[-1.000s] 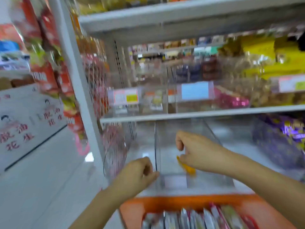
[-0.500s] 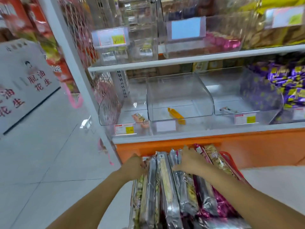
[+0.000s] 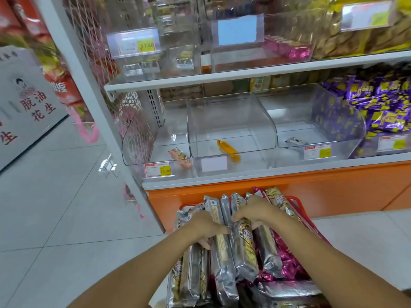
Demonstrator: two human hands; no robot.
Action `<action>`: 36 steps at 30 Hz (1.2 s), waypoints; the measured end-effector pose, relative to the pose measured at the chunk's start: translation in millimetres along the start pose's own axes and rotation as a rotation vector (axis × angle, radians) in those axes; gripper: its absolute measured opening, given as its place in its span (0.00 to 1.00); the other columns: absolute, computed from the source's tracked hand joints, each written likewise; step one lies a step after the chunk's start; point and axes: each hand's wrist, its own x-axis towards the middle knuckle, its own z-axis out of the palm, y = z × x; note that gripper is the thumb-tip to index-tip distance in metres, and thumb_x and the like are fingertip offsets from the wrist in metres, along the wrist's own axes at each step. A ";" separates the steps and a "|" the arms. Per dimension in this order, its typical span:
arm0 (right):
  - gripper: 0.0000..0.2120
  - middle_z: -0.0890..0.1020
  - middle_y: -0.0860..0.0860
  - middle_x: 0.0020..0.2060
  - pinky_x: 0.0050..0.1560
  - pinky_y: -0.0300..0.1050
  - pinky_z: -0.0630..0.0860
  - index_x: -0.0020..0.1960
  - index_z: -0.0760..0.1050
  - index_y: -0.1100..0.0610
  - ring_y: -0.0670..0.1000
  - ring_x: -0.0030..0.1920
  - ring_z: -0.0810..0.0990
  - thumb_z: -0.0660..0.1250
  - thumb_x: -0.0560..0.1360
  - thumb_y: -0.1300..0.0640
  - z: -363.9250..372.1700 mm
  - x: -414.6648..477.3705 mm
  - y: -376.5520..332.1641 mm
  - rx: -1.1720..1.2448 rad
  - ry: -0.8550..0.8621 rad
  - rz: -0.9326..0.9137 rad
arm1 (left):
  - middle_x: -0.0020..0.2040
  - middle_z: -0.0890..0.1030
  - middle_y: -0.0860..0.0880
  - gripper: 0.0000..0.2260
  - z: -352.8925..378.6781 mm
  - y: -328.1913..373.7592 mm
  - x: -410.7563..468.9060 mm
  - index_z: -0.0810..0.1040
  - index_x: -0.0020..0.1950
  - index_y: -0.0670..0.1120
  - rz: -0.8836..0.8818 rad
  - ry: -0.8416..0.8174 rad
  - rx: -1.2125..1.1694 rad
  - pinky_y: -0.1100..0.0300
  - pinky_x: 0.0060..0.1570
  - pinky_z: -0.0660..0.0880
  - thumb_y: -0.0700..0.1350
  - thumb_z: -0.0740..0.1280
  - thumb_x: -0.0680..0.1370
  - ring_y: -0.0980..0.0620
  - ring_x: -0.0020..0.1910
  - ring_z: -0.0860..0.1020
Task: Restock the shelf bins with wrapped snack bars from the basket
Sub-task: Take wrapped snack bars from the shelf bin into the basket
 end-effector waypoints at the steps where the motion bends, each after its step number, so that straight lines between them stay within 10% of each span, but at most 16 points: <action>1: 0.38 0.71 0.59 0.66 0.43 0.43 0.81 0.73 0.59 0.66 0.54 0.50 0.79 0.75 0.70 0.58 -4.4 -1.3 3.1 0.046 -0.012 0.004 | 0.58 0.77 0.38 0.27 -2.6 0.5 -0.6 0.68 0.64 0.37 0.006 -0.010 -0.057 0.55 0.42 0.81 0.52 0.72 0.73 0.45 0.44 0.82; 5: 0.19 0.77 0.55 0.45 0.48 0.46 0.81 0.52 0.73 0.62 0.51 0.42 0.79 0.77 0.68 0.55 -34.0 -11.5 6.2 0.136 -0.026 -0.024 | 0.60 0.74 0.45 0.21 -33.7 -1.7 -3.5 0.68 0.64 0.36 0.072 -0.148 -0.390 0.52 0.50 0.79 0.40 0.69 0.74 0.42 0.56 0.78; 10: 0.14 0.72 0.46 0.21 0.25 0.33 0.71 0.40 0.73 0.61 0.41 0.21 0.73 0.73 0.73 0.52 -68.5 -38.1 -14.0 0.171 -0.002 -0.187 | 0.38 0.77 0.47 0.16 -62.3 -9.1 -21.5 0.75 0.41 0.43 0.313 -0.425 -0.882 0.58 0.37 0.76 0.34 0.77 0.59 0.52 0.33 0.75; 14: 0.18 0.70 0.51 0.30 0.26 0.34 0.70 0.42 0.74 0.60 0.46 0.25 0.74 0.73 0.71 0.45 -80.2 -56.9 -44.3 -0.007 0.105 -0.370 | 0.44 0.81 0.42 0.29 -68.6 -8.0 -32.8 0.80 0.60 0.41 0.512 -0.578 -1.048 0.52 0.45 0.80 0.35 0.79 0.60 0.47 0.42 0.82; 24: 0.33 0.81 0.60 0.42 0.36 0.45 0.67 0.51 0.76 0.67 0.56 0.39 0.79 0.68 0.70 0.35 -74.4 -62.6 -86.2 -0.220 0.312 -0.492 | 0.50 0.82 0.38 0.26 -71.5 -8.7 -37.5 0.79 0.60 0.39 0.708 -0.560 -1.212 0.53 0.38 0.80 0.37 0.79 0.63 0.44 0.42 0.82; 30: 0.24 0.73 0.51 0.30 0.31 0.41 0.64 0.45 0.76 0.62 0.49 0.32 0.71 0.68 0.73 0.38 -62.3 -55.2 -100.6 -0.224 0.382 -0.541 | 0.57 0.78 0.38 0.31 -71.6 -2.5 -32.2 0.76 0.62 0.39 0.724 -0.461 -1.325 0.49 0.45 0.80 0.37 0.81 0.61 0.43 0.47 0.81; 33: 0.28 0.76 0.54 0.48 0.44 0.41 0.70 0.66 0.72 0.59 0.53 0.50 0.75 0.68 0.74 0.41 -59.4 -50.7 -103.4 -0.195 0.448 -0.586 | 0.54 0.79 0.38 0.29 -76.9 -1.4 -33.0 0.79 0.59 0.40 0.758 -0.433 -1.344 0.50 0.42 0.80 0.38 0.82 0.60 0.43 0.45 0.81; 36: 0.20 0.74 0.48 0.49 0.46 0.41 0.70 0.62 0.71 0.53 0.48 0.49 0.75 0.71 0.74 0.48 -55.1 -52.4 -101.4 0.006 0.473 -0.654 | 0.56 0.79 0.39 0.32 -85.3 -2.2 -37.8 0.78 0.63 0.42 0.788 -0.417 -1.380 0.47 0.42 0.80 0.38 0.81 0.60 0.42 0.48 0.81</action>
